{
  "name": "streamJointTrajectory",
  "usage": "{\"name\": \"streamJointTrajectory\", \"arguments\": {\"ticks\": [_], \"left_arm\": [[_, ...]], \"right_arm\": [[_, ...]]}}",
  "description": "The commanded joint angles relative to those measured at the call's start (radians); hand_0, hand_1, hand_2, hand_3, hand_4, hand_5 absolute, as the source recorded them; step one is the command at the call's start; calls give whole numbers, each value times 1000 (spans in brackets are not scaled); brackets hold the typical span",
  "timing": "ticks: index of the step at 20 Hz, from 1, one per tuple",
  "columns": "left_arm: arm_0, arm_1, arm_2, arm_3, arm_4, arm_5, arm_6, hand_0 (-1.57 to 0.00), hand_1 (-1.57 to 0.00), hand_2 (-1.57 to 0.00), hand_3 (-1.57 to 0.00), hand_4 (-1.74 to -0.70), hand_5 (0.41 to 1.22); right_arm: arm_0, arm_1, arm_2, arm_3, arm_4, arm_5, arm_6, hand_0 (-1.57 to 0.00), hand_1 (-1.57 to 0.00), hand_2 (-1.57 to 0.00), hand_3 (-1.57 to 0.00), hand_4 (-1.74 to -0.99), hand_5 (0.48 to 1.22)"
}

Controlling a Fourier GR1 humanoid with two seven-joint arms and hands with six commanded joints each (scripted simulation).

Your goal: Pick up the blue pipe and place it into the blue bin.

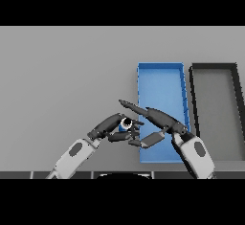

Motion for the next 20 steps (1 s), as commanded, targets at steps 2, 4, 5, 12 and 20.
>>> {"name": "streamJointTrajectory", "arguments": {"ticks": [2, 4, 5, 12, 20], "left_arm": [[5, 6, -1, -4, 6, -11, -1, -1571, -1571, -1571, -1532, -1741, 1221], [3, 11, -3, 1, -5, -12, 16, -1571, -1571, -1571, -1538, -1741, 1221], [6, 20, -5, -8, -17, -10, 4, -1571, -1571, -1571, -1538, -1741, 1221], [-27, 70, -25, 0, -85, -47, 127, -818, -706, -680, -659, -1480, 1221], [13, -19, 38, 15, -45, -48, 47, -1404, -1390, -1310, -1364, -1697, 1221]], "right_arm": [[-40, 25, 24, 23, 0, 11, 17, 1, 1, 1, 1, -1227, 532], [-84, 59, 44, 57, 20, 11, 23, 1, 1, 1, 1, -1222, 519], [-119, 72, 41, 83, 15, 14, 32, 1, 1, 1, 1, -1219, 511], [-226, 129, 76, 169, 11, 66, 55, -718, -699, -739, -635, -1430, 522], [-232, 129, 106, 197, -56, 63, -73, -1428, -1425, -1431, -1370, -1441, 1019]]}}
